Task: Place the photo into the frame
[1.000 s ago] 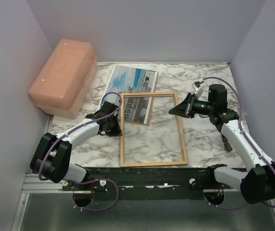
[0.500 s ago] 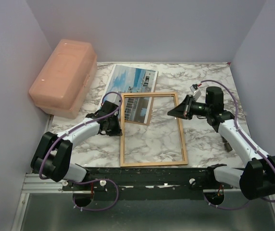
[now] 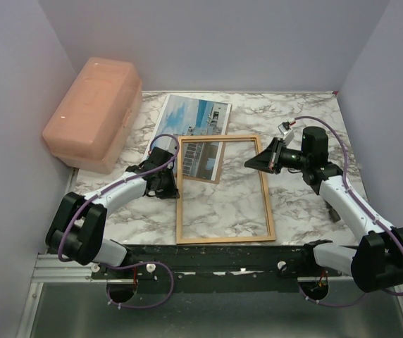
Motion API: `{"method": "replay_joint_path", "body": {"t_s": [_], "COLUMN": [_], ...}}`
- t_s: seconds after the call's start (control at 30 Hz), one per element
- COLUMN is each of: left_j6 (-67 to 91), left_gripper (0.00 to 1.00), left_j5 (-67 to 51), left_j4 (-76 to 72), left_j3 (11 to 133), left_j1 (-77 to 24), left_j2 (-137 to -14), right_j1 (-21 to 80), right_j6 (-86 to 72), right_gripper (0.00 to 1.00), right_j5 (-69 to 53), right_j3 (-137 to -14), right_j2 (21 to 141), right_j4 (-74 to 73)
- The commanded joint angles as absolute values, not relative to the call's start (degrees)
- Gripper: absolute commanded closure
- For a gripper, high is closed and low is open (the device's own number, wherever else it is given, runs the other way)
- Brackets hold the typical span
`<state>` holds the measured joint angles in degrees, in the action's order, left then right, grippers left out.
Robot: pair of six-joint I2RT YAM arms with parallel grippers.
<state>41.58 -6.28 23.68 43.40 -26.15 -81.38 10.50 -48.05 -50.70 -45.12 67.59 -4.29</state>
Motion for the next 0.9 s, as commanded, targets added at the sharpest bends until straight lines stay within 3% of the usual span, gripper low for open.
{"method": "replay_joint_path", "body": {"t_s": [0.0,0.87], "left_j6": [40.6,40.4], "left_gripper": [0.85,0.86], "left_j5": [-4.7,-4.5], "left_j4": [24.5,24.7], "left_j3": [42.7,42.6], "left_j1": [-25.9,-25.9], "left_j2": [-84.1,-84.7], "right_j1": [10.6,10.6], "right_j6": [-48.4,-43.5], "right_gripper": [0.99,0.99], "right_j5": [-52.8,-45.2], "right_j3": [-44.3,-42.5], "right_j2": [66.6,63.7], "right_j4": [-1.4,-7.4]}}
